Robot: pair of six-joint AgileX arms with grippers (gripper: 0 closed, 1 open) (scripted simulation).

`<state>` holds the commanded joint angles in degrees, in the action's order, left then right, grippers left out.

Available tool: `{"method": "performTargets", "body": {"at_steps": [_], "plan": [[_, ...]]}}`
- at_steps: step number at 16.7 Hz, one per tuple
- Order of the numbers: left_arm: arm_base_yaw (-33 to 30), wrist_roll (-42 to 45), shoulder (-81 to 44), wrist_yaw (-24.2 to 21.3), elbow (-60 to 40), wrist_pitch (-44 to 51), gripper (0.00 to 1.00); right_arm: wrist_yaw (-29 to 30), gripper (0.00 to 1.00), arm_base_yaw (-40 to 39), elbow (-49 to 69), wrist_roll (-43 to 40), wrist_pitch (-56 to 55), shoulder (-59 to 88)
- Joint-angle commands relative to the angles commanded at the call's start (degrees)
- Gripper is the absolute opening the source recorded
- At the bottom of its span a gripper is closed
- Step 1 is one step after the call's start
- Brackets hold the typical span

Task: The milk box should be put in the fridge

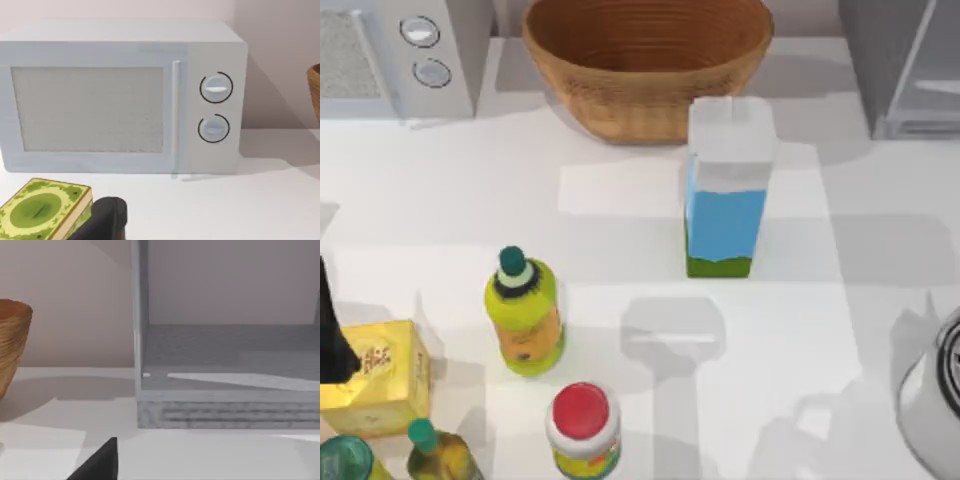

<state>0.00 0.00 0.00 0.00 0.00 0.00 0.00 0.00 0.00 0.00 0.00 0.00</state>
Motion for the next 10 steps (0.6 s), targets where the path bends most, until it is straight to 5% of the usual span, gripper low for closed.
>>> {"method": "performTargets", "body": {"at_steps": [5, 10], "plan": [[0.0, 0.0, 0.0, 0.0, 0.0, 0.0, 1.0, 2.09, 1.0, -1.74, 1.95, 0.65, -0.47, 3.53], [0.0, 0.0, 0.0, 0.0, 0.0, 0.0, 1.0, 10.45, 1.0, -9.98, 9.23, 3.51, -4.79, 21.63]]}}
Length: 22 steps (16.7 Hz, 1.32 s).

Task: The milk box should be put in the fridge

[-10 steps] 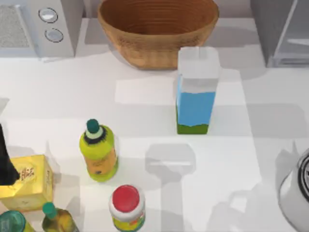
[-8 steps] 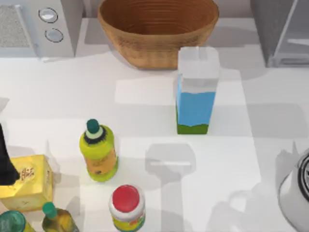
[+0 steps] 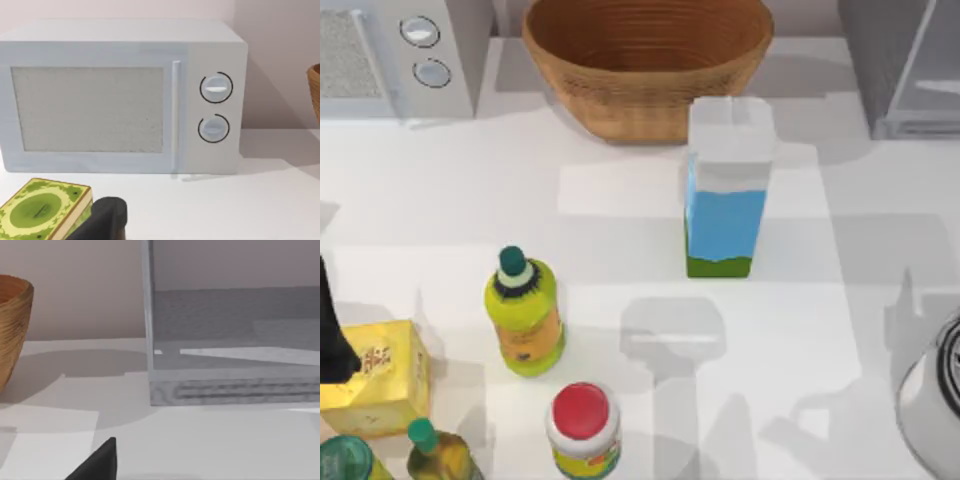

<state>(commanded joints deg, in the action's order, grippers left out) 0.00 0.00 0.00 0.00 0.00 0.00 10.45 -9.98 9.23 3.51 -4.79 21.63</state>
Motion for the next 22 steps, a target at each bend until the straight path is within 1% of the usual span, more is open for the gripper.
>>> {"method": "performTargets", "body": {"at_steps": [5, 10, 13, 16, 18, 20, 22], "plan": [[0.0, 0.0, 0.0, 0.0, 0.0, 0.0, 1.0, 9.71, 1.0, -12.99, 9.18, 4.28, -10.8, 28.89], [0.0, 0.0, 0.0, 0.0, 0.0, 0.0, 1.0, 19.57, 1.0, -26.95, 19.24, 8.33, -26.39, 59.04], [0.0, 0.0, 0.0, 0.0, 0.0, 0.0, 1.0, 25.93, 1.0, -33.34, 24.72, 9.79, -35.79, 75.01], [0.0, 0.0, 0.0, 0.0, 0.0, 0.0, 1.0, 32.18, 1.0, -37.15, 29.62, 10.55, -43.9, 87.21], [0.0, 0.0, 0.0, 0.0, 0.0, 0.0, 1.0, 35.68, 1.0, -38.39, 32.25, 10.86, -48.08, 92.8], [0.0, 0.0, 0.0, 0.0, 0.0, 0.0, 1.0, 38.03, 1.0, -38.88, 34.03, 11.05, -50.8, 96.12], [0.0, 0.0, 0.0, 0.0, 0.0, 0.0, 1.0, 38.81, 1.0, -38.98, 34.6, 11.11, -51.68, 97.12]]}}
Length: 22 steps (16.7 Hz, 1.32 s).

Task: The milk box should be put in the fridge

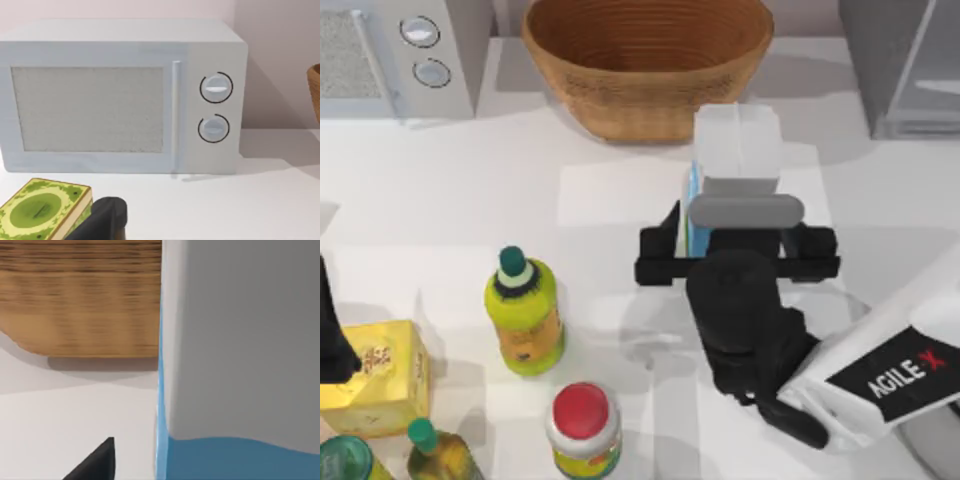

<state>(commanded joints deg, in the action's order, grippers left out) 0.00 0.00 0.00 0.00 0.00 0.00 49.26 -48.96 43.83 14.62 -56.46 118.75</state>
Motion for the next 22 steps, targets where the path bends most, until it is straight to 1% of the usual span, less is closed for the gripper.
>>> {"method": "performTargets", "body": {"at_steps": [5, 12, 16, 22], "plan": [[0.0, 0.0, 0.0, 0.0, 0.0, 0.0, 1.0, -0.25, 1.0, 0.37, -0.03, -0.08, 0.13, -0.03], [0.0, 0.0, 0.0, 0.0, 0.0, 0.0, 1.0, -5.15, 1.0, 5.5, 7.9, -2.4, -0.07, 6.17], [0.0, 0.0, 0.0, 0.0, 0.0, 0.0, 1.0, -5.48, 1.0, 5.86, 8.44, -2.56, -0.08, 6.61], [0.0, 0.0, 0.0, 0.0, 0.0, 0.0, 1.0, -5.48, 0.55, 5.86, 8.44, -2.56, -0.08, 6.61]]}}
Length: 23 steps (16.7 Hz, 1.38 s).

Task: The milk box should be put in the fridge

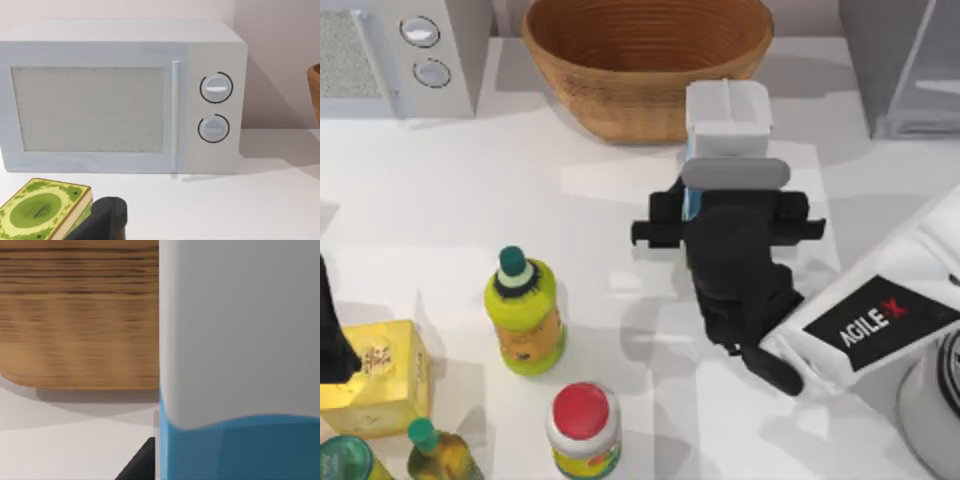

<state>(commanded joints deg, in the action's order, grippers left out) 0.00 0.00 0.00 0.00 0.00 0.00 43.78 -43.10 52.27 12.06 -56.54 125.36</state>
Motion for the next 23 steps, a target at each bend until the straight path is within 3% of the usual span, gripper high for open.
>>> {"method": "performTargets", "body": {"at_steps": [7, 18, 23], "plan": [[0.0, 0.0, 0.0, 0.0, 0.0, 0.0, 1.0, 0.0, 0.02, 0.0, 0.0, 0.0, 0.0, 0.0], [0.0, 0.0, 0.0, 0.0, 0.0, 0.0, 1.0, -0.04, 0.0, -0.16, 0.31, 0.11, 0.87, -0.83], [0.0, 0.0, 0.0, 0.0, 0.0, 0.0, 1.0, -0.18, 0.0, -0.14, 3.91, 0.29, 13.2, -9.22]]}}
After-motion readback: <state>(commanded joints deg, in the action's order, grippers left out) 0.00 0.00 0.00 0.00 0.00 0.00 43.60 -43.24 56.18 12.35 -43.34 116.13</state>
